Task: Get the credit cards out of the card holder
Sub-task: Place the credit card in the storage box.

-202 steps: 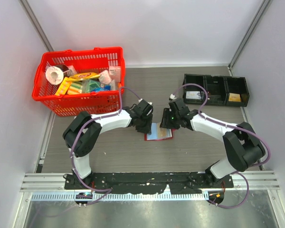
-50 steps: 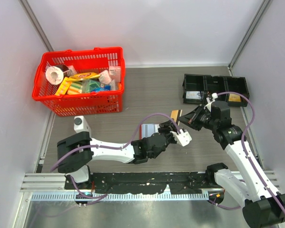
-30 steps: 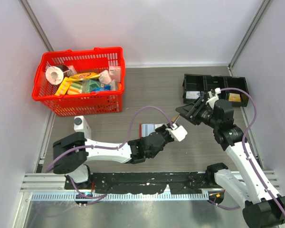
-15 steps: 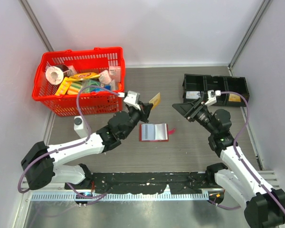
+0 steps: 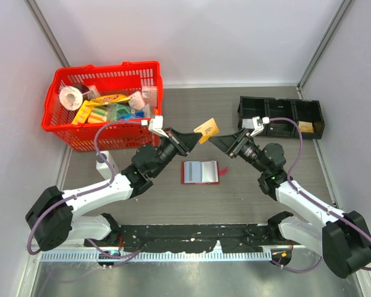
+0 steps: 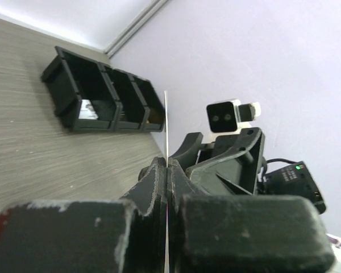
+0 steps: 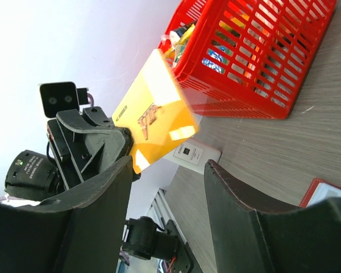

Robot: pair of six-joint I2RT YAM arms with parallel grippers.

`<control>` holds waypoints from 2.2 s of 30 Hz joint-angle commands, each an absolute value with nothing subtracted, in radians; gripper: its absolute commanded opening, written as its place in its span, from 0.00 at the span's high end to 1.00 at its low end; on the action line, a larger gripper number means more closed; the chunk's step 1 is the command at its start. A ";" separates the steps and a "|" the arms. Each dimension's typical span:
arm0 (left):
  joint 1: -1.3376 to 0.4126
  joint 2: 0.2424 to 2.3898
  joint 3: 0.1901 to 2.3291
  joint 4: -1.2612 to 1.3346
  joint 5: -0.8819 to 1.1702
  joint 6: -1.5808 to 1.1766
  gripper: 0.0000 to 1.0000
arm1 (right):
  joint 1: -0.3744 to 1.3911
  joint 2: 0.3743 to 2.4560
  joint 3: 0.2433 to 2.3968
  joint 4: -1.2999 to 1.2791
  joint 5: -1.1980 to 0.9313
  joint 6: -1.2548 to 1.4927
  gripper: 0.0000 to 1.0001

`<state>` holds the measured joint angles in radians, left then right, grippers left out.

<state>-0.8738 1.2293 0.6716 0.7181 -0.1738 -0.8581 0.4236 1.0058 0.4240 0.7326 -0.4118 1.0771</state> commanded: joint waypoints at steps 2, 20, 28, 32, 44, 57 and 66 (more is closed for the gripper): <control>-0.857 1.249 0.667 0.864 -0.112 -1.003 1.00 | 0.426 1.011 0.433 0.877 -0.379 1.092 0.42; -0.819 1.278 0.629 0.858 -0.071 -1.045 0.72 | 0.417 0.977 0.426 0.876 -0.333 1.062 0.99; -0.767 1.191 0.661 0.504 -0.106 -0.872 0.29 | 0.290 0.871 0.514 0.515 -0.321 0.950 0.99; -0.762 1.169 0.753 0.159 -0.190 -0.703 0.25 | 0.193 0.824 0.636 0.148 -0.221 0.725 0.99; -0.718 1.158 0.761 -0.205 -0.193 -0.653 0.05 | -0.100 1.057 0.972 -0.270 0.128 0.358 0.99; -0.718 1.065 0.729 -0.285 -0.299 -0.537 0.00 | -0.337 1.416 1.054 -0.035 0.207 0.199 0.99; -0.718 1.098 0.759 -0.288 -0.316 -0.506 0.00 | -0.500 1.632 1.112 0.167 -0.110 0.205 0.99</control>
<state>-0.7231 1.0843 0.7296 -0.2905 -0.2890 -0.5373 -0.4515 1.5738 1.0428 0.0235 0.0540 0.2062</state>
